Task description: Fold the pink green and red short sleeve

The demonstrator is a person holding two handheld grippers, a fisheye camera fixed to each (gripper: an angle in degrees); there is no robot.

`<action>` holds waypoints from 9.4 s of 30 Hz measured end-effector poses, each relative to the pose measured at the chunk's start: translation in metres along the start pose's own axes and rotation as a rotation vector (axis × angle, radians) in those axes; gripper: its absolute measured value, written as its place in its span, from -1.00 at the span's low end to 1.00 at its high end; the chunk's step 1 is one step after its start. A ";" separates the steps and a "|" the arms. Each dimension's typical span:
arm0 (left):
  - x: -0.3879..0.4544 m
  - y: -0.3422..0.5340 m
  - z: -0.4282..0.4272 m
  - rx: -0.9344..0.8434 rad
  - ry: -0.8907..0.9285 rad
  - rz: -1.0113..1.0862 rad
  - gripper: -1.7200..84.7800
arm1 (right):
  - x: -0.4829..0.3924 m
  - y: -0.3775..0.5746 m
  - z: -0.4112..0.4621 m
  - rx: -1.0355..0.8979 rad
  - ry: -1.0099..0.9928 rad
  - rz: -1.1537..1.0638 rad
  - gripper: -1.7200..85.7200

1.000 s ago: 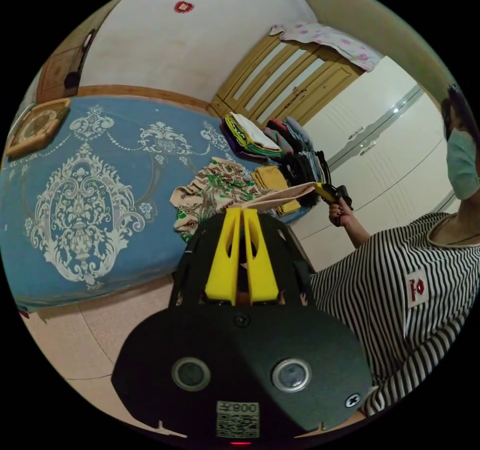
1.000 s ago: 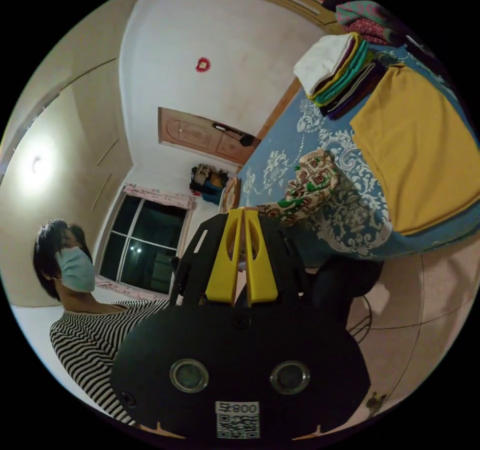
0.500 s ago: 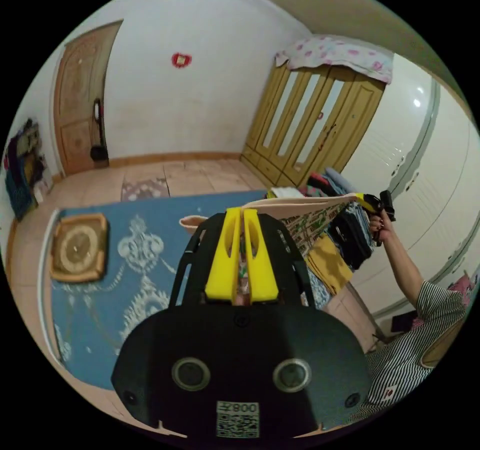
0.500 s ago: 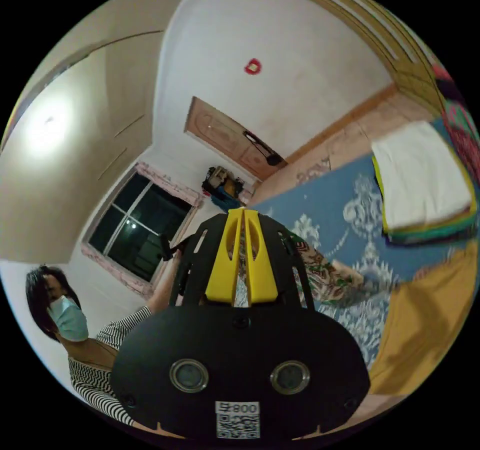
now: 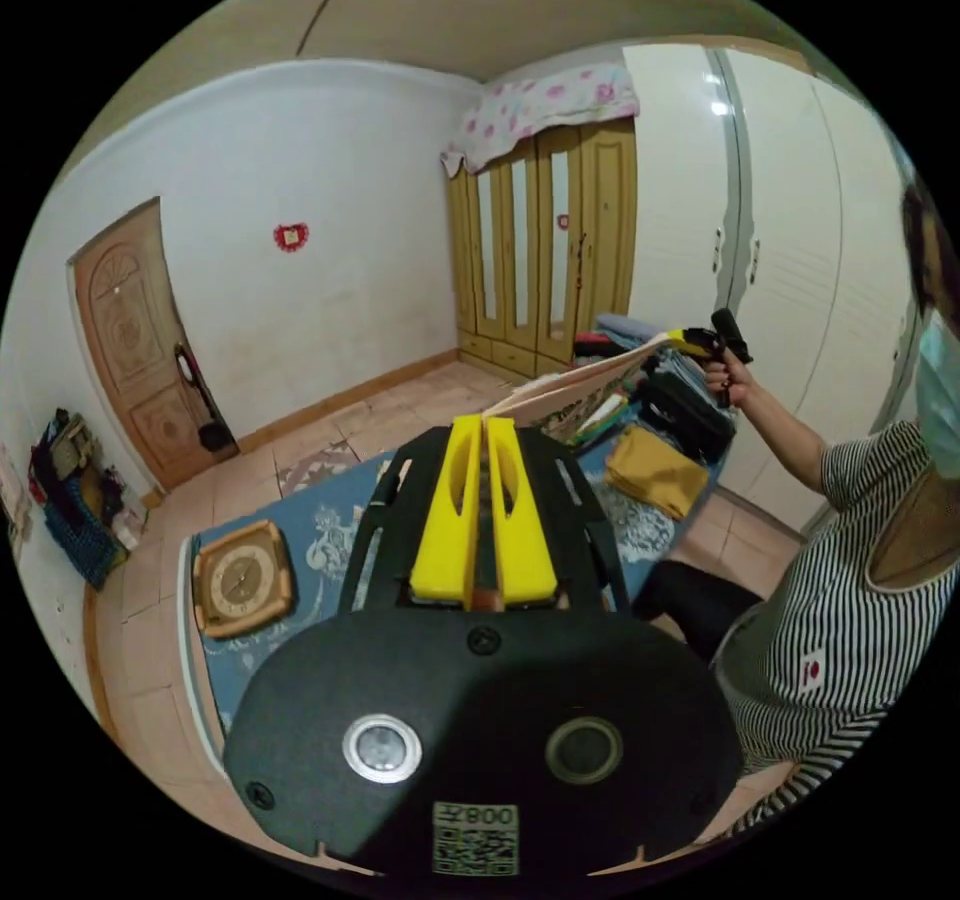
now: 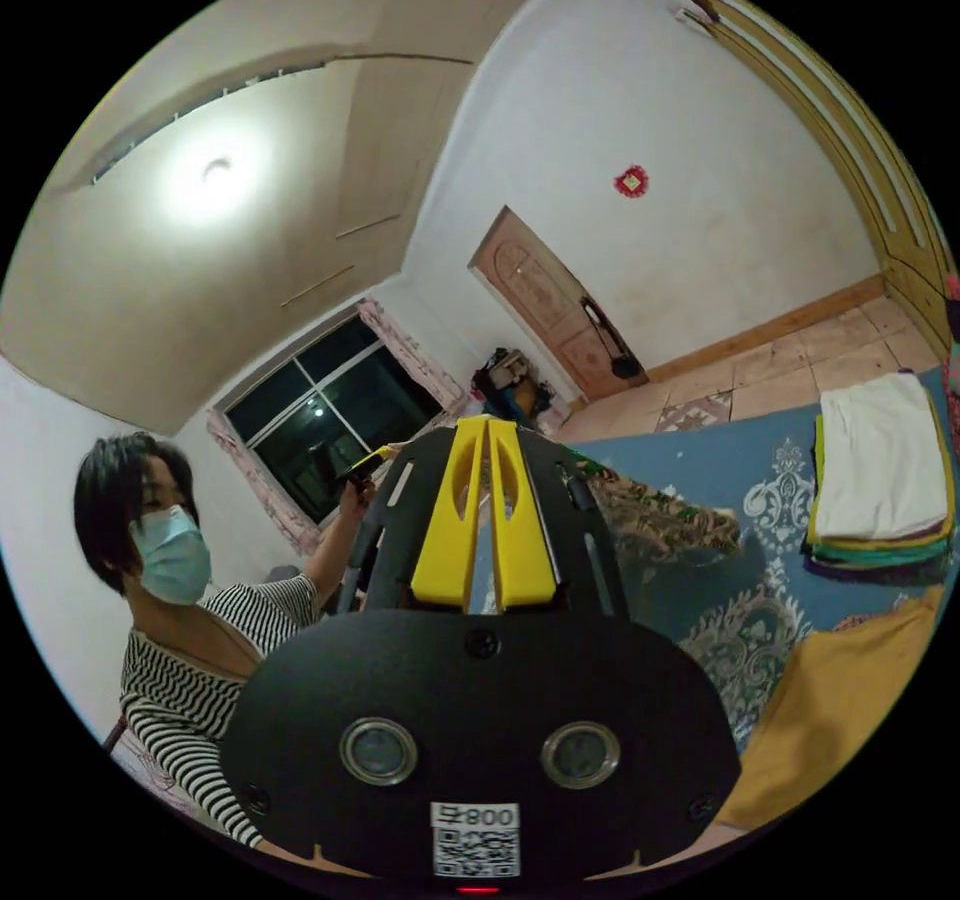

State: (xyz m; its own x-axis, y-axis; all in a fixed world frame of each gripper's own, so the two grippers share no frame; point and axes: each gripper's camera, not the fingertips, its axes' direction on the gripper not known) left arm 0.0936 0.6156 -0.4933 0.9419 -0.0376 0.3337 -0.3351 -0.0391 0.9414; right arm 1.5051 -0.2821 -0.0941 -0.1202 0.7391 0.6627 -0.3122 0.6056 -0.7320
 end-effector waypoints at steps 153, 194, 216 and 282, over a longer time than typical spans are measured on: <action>-0.941 0.246 0.381 -0.327 -0.188 -0.954 -0.92 | 0.579 -0.172 0.721 -0.604 1.083 0.148 -0.93; -0.814 0.309 0.433 -0.468 -0.026 -0.784 -0.95 | 0.524 -0.100 0.854 -0.715 0.793 0.031 -0.96; -0.758 0.453 0.326 -0.276 0.058 -0.828 -0.94 | 0.471 0.017 0.741 -0.576 0.715 0.058 -0.96; -0.579 1.000 0.021 -0.308 0.544 -1.358 -0.87 | 0.279 0.567 0.239 -0.806 0.638 0.636 -0.91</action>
State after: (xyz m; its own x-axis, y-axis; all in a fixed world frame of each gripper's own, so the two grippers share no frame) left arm -0.7870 0.5777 0.2536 0.4394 0.2236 -0.8700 0.7329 0.4708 0.4912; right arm 1.0693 0.1974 -0.2867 0.5189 0.8467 0.1179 0.3386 -0.0770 -0.9378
